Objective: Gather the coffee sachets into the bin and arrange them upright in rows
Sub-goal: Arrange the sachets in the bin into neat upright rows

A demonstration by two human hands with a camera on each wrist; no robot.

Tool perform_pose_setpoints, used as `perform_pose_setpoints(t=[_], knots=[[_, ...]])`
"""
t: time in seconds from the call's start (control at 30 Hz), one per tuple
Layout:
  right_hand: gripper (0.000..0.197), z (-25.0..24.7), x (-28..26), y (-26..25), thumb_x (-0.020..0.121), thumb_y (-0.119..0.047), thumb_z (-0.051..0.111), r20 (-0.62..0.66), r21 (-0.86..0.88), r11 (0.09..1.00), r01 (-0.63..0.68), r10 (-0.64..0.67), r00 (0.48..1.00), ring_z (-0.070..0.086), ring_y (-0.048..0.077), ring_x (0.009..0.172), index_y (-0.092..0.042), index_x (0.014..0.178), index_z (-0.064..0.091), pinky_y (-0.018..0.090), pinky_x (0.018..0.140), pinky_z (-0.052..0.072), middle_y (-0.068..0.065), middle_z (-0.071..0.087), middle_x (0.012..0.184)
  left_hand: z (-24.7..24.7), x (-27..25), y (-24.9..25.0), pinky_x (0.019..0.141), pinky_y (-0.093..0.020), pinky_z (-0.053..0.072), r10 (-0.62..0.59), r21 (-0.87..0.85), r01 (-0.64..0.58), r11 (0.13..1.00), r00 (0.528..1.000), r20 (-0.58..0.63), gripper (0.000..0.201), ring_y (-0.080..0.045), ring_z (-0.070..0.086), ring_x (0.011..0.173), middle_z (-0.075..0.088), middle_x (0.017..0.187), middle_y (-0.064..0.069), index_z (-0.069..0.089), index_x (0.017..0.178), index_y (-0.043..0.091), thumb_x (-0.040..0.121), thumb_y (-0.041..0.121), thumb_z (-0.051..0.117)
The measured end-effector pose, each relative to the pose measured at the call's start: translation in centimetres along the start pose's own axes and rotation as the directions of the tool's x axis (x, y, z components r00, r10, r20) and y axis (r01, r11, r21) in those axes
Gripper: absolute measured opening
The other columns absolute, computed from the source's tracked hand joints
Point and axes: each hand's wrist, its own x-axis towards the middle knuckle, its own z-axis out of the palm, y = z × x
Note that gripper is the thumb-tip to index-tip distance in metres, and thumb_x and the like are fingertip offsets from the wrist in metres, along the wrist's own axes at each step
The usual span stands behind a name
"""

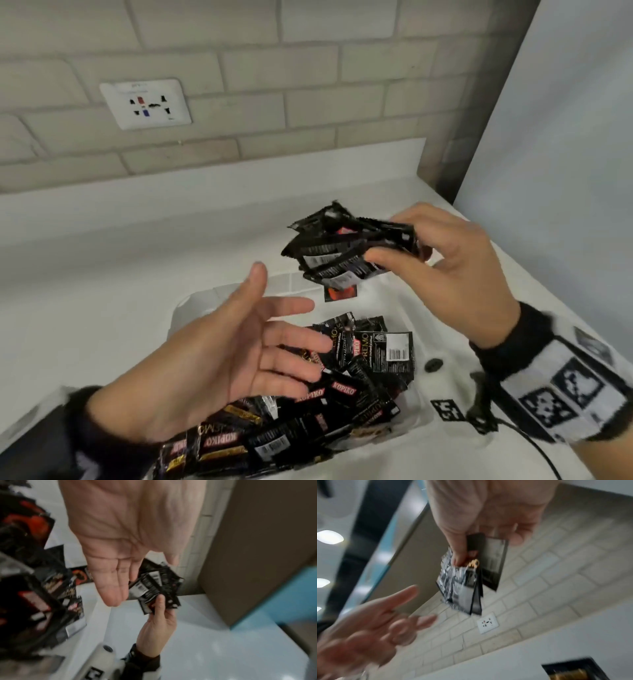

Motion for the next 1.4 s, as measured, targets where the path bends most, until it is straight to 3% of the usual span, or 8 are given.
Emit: perform_pose_setpoints(t=[0.1,0.23,0.37,0.57,1.03,1.13,1.3,1.4], knots=[[0.019,1.1,-0.4,-0.8,0.08,-0.011,0.068,0.091,-0.267,0.863,0.43,-0.421,0.902,0.055,0.021,0.069,-0.02,0.097,0.065,0.032,0.061,0.043,0.001,0.066,0.084,0.0,0.9,0.7,0.071,-0.047,0.058,-0.04,-0.27,0.085,0.959,0.985,0.166,0.094,-0.037,0.068,0.089,0.063,0.114,-0.028,0.061,0.123,0.01,0.054,0.074,0.063],[0.02,2.2,-1.2,-0.4,0.089,-0.023,0.054,0.302,-0.378,0.729,0.57,-0.485,0.821,0.048,0.019,0.082,-0.028,0.108,0.052,0.034,0.067,0.042,-0.005,0.055,0.103,0.7,1.3,0.9,0.06,-0.049,0.058,0.108,-0.394,-0.101,0.913,0.994,-0.004,0.053,-0.035,0.071,0.074,0.068,0.094,-0.029,0.07,0.1,-0.005,0.057,0.019,0.087],[0.036,1.5,-2.1,0.6,0.083,-0.045,0.054,0.497,-0.255,0.856,0.45,-0.283,0.82,0.044,0.013,0.111,-0.033,0.117,0.05,0.03,0.093,0.034,-0.01,0.045,0.124,0.9,1.9,-0.3,0.071,-0.045,0.056,0.192,-0.215,-0.246,0.945,0.951,-0.243,0.034,-0.03,0.07,0.074,0.07,0.094,-0.024,0.064,0.104,-0.003,0.071,0.005,0.064],[0.035,0.6,-2.9,0.6,0.078,-0.052,0.058,0.311,0.031,0.997,-0.071,0.058,0.949,0.05,0.002,0.114,-0.039,0.111,0.06,0.013,0.096,0.035,-0.02,0.052,0.122,1.1,2.2,-1.5,0.066,-0.039,0.057,0.288,-0.159,-0.358,0.92,0.893,-0.346,0.037,-0.026,0.071,0.072,0.073,0.088,-0.017,0.061,0.101,0.006,0.065,0.005,0.061],[0.049,1.8,-2.6,0.4,0.06,-0.076,0.057,0.497,-0.129,0.94,-0.316,0.337,0.8,0.047,-0.009,0.105,-0.053,0.1,0.038,0.008,0.087,0.038,-0.028,0.05,0.108,2.7,2.4,-3.0,0.059,-0.036,0.059,0.255,-0.214,-0.319,0.923,0.925,-0.281,0.042,-0.026,0.072,0.077,0.073,0.094,-0.016,0.061,0.111,0.009,0.068,0.008,0.061],[0.044,1.5,-2.4,0.4,0.061,-0.078,0.048,0.488,-0.245,0.957,-0.155,0.26,0.833,0.054,-0.001,0.08,-0.04,0.084,0.043,0.009,0.064,0.04,-0.018,0.057,0.084,2.7,2.2,-2.9,0.064,-0.04,0.059,0.233,-0.23,-0.3,0.926,0.932,-0.278,0.035,-0.026,0.072,0.075,0.073,0.092,-0.016,0.064,0.104,0.008,0.07,0.015,0.06],[0.038,-0.3,-1.6,0.0,0.077,-0.063,0.032,0.413,-0.229,0.965,-0.129,0.217,0.885,0.047,0.002,0.075,-0.028,0.083,0.046,0.011,0.066,0.038,-0.012,0.052,0.076,2.1,2.1,-2.7,0.059,-0.032,0.058,0.196,-0.206,-0.269,0.941,0.928,-0.317,0.03,-0.021,0.071,0.065,0.074,0.081,-0.012,0.064,0.096,0.009,0.067,0.016,0.061],[0.024,-0.8,-0.8,-1.9,0.079,-0.048,0.037,0.553,-0.096,0.992,-0.079,0.119,0.825,0.043,-0.001,0.081,-0.027,0.086,0.045,0.009,0.07,0.036,-0.019,0.044,0.085,1.9,2.3,-2.7,0.053,-0.03,0.056,0.164,-0.216,-0.239,0.947,0.935,-0.316,0.033,-0.02,0.067,0.059,0.07,0.073,-0.011,0.061,0.097,0.004,0.066,0.015,0.061]])
